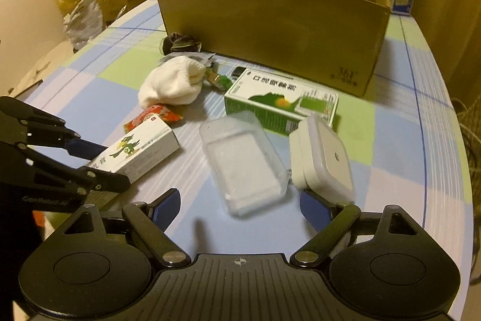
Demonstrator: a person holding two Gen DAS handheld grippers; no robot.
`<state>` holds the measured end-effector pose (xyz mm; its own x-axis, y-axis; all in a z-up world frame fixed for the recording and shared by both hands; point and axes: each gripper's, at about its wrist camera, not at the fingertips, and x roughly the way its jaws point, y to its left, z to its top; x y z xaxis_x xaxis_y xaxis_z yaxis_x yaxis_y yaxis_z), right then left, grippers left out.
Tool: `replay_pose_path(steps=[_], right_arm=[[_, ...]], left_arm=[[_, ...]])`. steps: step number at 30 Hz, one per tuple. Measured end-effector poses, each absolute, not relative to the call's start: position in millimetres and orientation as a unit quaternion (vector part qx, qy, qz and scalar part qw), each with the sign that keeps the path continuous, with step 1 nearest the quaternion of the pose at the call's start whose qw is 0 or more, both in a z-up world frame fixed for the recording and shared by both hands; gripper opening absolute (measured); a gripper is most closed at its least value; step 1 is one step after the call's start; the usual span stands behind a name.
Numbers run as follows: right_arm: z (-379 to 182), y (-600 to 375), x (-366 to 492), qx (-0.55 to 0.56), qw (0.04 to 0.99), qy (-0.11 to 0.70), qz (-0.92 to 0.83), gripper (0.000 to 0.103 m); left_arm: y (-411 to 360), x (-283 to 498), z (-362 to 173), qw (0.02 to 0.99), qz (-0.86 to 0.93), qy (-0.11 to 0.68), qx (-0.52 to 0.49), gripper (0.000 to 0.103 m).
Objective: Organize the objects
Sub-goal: 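Grasp the white parrot ointment box with the left tool while the right tool grasps the clear plastic container, then carry the ointment box and clear container into the cardboard box with both tools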
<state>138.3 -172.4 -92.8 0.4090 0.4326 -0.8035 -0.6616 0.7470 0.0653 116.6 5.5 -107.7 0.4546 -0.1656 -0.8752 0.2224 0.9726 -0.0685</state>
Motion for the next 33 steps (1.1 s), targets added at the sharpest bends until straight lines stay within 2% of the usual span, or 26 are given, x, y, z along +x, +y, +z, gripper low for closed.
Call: replay_pose_path(steps=[5, 7, 8, 9, 11, 14, 18, 21, 26, 28, 30, 33], right_arm=[[-102.8, -159.4, 151.6, -0.171, 0.825, 0.42, 0.337, 0.082], [-109.1, -153.0, 154.3, -0.181, 0.821, 0.422, 0.339, 0.075], [-112.2, -151.5, 155.7, -0.183, 0.818, 0.425, 0.34, 0.062], [-114.2, -151.0, 156.6, -0.184, 0.818, 0.429, 0.337, 0.057], [-113.0, -153.2, 153.5, -0.176, 0.821, 0.435, 0.326, 0.057], [-109.6, -161.9, 139.8, -0.167, 0.824, 0.462, 0.282, 0.057], [-104.7, -170.7, 120.1, -0.138, 0.818, 0.484, 0.278, 0.059], [-106.4, -167.4, 117.4, -0.149, 0.825, 0.466, 0.283, 0.069], [-112.7, -159.8, 124.4, -0.159, 0.824, 0.459, 0.29, 0.07], [-114.1, -160.8, 125.8, -0.151, 0.822, 0.465, 0.293, 0.069], [-114.0, -160.5, 126.0, -0.149, 0.824, 0.463, 0.292, 0.055], [-112.2, -162.0, 124.1, -0.146, 0.825, 0.467, 0.282, 0.054]], left_arm=[[7.8, 115.3, -107.9, 0.853, -0.118, 0.508, 0.024, 0.033], [8.3, 114.6, -108.9, 0.855, -0.119, 0.505, 0.02, 0.034], [8.8, 114.7, -109.5, 0.855, -0.118, 0.505, 0.018, 0.034], [9.4, 113.8, -109.0, 0.855, -0.116, 0.506, 0.017, 0.034], [9.7, 113.2, -107.9, 0.856, -0.116, 0.504, 0.016, 0.035], [9.1, 113.0, -107.0, 0.857, -0.118, 0.501, 0.012, 0.042], [4.6, 116.4, -111.1, 0.857, -0.12, 0.501, 0.026, 0.043], [-0.3, 118.5, -115.1, 0.857, -0.117, 0.501, 0.042, 0.043], [-4.0, 120.5, -118.8, 0.861, -0.112, 0.492, 0.057, 0.041], [-4.7, 121.1, -118.6, 0.862, -0.109, 0.491, 0.06, 0.038], [-5.6, 121.1, -118.0, 0.862, -0.109, 0.492, 0.061, 0.035], [-9.7, 119.4, -116.4, 0.86, -0.104, 0.494, 0.071, 0.033]])
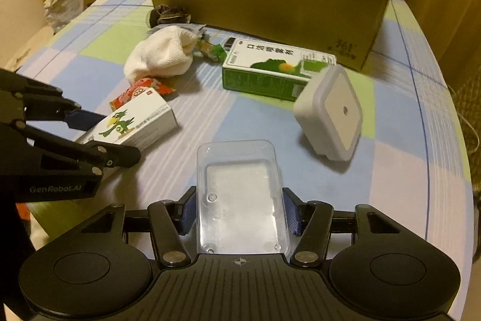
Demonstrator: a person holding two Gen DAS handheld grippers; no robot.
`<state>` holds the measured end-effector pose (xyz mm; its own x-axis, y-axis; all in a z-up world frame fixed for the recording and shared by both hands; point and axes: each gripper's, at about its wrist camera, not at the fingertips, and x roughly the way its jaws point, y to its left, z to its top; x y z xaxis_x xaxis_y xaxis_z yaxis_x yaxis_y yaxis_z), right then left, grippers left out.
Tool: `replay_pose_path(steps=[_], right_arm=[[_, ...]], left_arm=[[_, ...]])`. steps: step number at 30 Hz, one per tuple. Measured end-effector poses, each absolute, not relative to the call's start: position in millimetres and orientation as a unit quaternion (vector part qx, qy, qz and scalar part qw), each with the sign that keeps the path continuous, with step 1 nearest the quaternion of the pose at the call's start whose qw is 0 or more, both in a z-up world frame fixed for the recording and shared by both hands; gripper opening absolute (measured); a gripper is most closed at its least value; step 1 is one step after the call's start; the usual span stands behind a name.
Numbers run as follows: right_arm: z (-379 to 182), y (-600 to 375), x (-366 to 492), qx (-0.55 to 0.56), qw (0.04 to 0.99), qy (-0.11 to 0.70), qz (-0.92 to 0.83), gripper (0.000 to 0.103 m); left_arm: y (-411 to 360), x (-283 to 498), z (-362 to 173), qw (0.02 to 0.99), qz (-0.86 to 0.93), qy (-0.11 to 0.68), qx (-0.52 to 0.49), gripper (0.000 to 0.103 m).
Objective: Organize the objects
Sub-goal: 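Carry the ointment box and clear container into the cardboard box with both tools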
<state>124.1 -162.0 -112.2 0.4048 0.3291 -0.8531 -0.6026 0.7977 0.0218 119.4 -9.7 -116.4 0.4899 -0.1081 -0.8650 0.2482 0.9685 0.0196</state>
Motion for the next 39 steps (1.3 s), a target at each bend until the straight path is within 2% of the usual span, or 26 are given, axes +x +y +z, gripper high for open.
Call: replay_pose_path(steps=[23, 31, 39], right_arm=[[-12.1, -176.2, 124.8, -0.069, 0.866, 0.421, 0.262, 0.054], [64.4, -160.9, 179.7, -0.059, 0.879, 0.382, 0.28, 0.054], [119.1, -132.1, 261.5, -0.058, 0.884, 0.366, 0.284, 0.054]], left_arm=[[1.1, 111.1, -28.7, 0.886, -0.118, 0.447, 0.032, 0.033], [22.4, 161.8, 38.9, 0.901, -0.125, 0.412, 0.048, 0.033], [45.7, 250.0, 101.6, 0.911, -0.117, 0.392, 0.053, 0.033]])
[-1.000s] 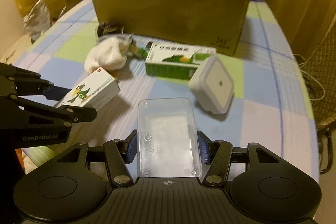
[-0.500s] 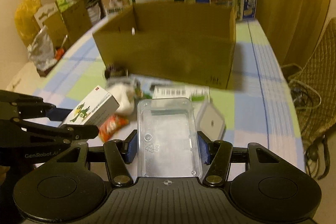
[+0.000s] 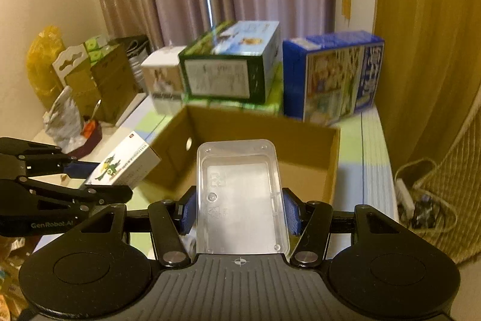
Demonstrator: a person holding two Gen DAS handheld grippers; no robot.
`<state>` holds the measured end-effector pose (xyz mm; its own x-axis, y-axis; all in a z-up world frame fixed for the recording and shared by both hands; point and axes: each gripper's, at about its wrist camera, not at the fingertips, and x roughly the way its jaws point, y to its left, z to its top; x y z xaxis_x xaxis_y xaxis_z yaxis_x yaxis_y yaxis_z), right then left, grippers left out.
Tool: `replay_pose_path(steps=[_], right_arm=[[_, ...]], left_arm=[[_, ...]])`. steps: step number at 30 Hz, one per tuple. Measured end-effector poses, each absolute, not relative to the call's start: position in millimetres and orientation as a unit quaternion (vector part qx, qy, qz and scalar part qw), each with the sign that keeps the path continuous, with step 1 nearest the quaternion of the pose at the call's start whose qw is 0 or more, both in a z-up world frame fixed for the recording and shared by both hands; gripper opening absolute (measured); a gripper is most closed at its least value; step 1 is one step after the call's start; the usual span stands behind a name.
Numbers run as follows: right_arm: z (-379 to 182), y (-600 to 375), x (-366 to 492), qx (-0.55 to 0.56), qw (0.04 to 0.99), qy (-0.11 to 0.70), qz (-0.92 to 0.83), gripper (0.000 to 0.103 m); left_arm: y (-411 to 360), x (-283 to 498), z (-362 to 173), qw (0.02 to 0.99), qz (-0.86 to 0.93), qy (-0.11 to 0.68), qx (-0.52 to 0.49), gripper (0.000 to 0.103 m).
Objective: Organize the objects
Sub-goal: 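Carry the ointment box and clear container into the cardboard box with both tools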
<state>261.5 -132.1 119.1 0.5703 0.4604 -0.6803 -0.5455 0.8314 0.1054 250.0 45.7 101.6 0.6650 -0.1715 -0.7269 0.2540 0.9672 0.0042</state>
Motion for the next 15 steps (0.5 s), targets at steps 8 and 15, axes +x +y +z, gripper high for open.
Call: replay_pose_path(steps=[8, 15], right_arm=[[111.2, -115.5, 335.1, -0.046, 0.881, 0.389, 0.264, 0.054], [76.5, -112.9, 367.5, -0.036, 0.875, 0.417, 0.245, 0.054]], left_arm=[[58.0, 313.8, 100.8, 0.906, -0.102, 0.409, 0.048, 0.033], [59.9, 340.3, 73.4, 0.896, -0.103, 0.43, 0.03, 0.033]])
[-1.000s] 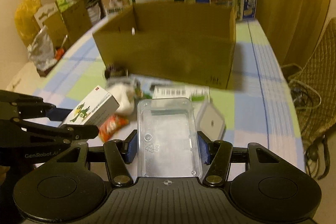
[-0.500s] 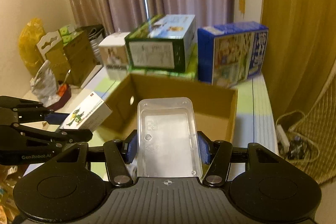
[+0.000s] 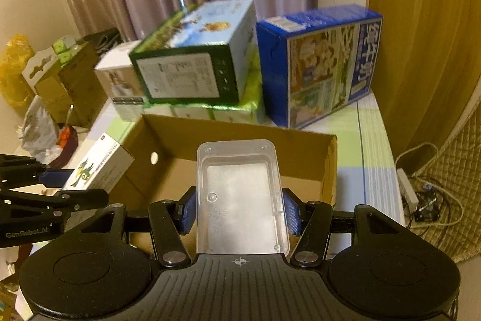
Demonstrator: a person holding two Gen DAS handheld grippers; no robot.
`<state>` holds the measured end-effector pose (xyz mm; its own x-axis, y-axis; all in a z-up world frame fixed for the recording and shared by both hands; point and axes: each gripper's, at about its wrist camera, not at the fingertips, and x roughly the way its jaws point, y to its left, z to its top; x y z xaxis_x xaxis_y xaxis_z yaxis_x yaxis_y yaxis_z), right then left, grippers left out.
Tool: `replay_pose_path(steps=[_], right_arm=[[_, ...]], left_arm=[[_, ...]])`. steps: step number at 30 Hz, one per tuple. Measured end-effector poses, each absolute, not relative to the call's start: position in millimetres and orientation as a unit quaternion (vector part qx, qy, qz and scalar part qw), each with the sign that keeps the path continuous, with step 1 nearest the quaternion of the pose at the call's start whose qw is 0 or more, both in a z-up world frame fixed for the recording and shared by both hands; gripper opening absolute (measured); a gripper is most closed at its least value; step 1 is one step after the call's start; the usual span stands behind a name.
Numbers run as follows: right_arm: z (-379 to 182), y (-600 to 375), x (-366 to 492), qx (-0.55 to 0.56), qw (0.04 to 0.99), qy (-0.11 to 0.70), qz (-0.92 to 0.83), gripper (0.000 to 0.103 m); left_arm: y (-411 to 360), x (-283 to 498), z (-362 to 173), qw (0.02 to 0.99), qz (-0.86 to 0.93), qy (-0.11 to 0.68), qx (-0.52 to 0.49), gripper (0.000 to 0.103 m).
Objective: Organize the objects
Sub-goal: 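Carry the ointment box and clear container into the cardboard box with both tools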
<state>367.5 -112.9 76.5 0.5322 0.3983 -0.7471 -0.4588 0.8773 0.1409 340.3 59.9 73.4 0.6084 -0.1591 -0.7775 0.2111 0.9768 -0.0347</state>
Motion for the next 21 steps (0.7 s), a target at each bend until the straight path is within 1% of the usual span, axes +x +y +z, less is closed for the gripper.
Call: replay_pose_path(steps=[13, 21], right_arm=[[26.8, -104.1, 395.3, -0.037, 0.859, 0.454, 0.234, 0.054], [1.7, -104.1, 410.8, -0.024, 0.85, 0.477, 0.222, 0.054]], left_arm=[[60.1, 383.7, 47.3, 0.888, -0.1, 0.447, 0.03, 0.033], [62.1, 398.2, 20.7, 0.882, -0.095, 0.461, 0.027, 0.033]])
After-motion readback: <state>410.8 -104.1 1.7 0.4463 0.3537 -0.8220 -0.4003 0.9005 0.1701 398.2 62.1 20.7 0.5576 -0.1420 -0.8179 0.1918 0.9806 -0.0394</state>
